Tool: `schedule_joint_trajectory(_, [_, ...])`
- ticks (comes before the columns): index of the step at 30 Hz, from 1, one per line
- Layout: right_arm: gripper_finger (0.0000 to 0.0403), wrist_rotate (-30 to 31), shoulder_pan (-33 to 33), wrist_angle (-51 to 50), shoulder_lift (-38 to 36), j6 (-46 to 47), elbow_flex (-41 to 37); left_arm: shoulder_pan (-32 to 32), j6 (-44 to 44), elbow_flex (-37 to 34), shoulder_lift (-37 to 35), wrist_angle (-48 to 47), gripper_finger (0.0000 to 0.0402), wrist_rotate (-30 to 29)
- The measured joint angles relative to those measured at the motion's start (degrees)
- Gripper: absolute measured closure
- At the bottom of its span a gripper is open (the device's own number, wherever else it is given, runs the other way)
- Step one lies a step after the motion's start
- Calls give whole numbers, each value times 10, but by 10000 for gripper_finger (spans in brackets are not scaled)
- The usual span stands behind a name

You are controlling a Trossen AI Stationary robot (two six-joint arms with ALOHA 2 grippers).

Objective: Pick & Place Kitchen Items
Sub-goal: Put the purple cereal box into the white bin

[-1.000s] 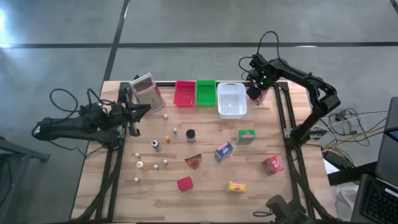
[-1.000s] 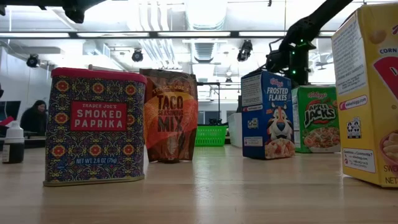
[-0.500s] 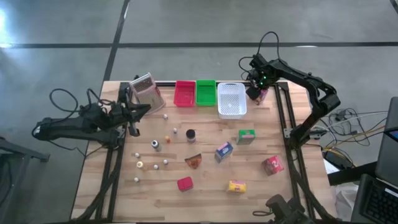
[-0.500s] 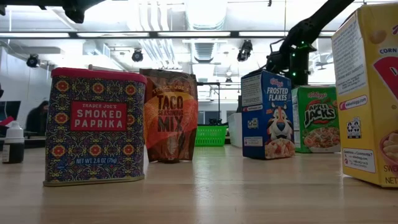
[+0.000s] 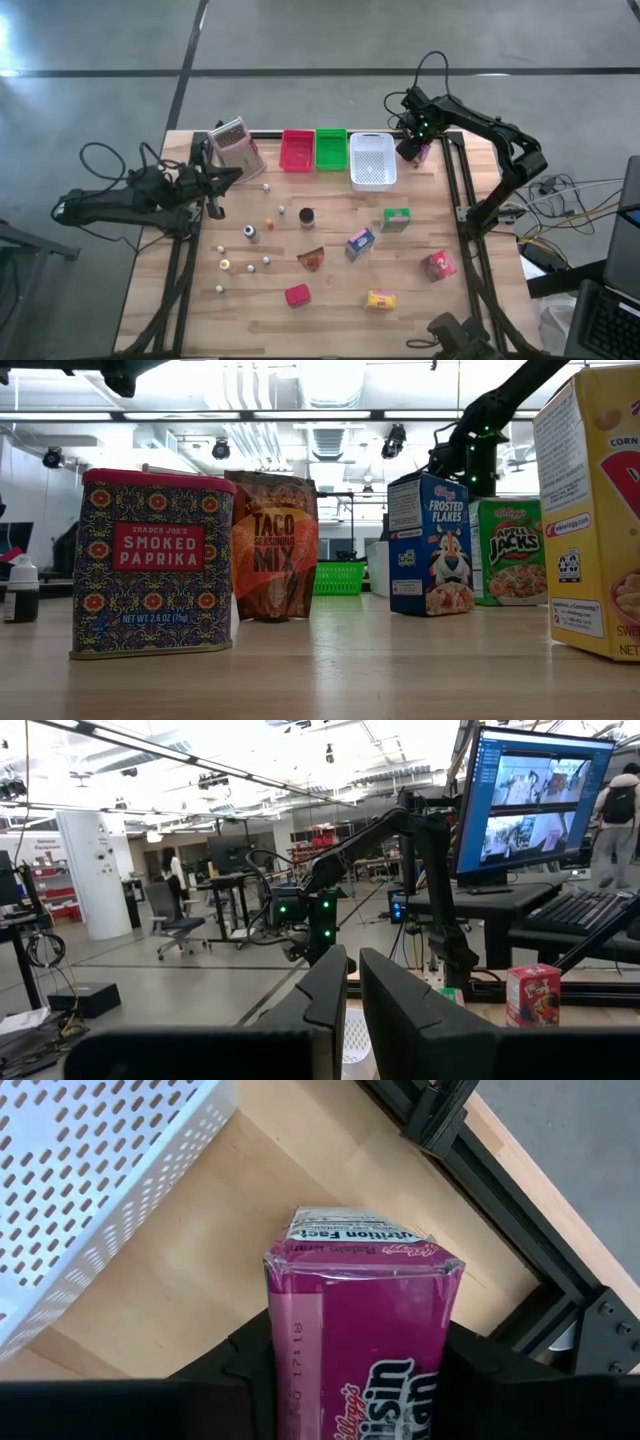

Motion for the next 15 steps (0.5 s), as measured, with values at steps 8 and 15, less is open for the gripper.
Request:
schedule_joint_trajectory(8, [274, 0, 0, -18, 0, -3, 20, 0, -3, 0, 0, -1, 362, 0])
schedule_joint_trajectory(15, [279, 0, 0, -82, 0, -3, 84, 0, -4, 0, 0, -1, 362, 0])
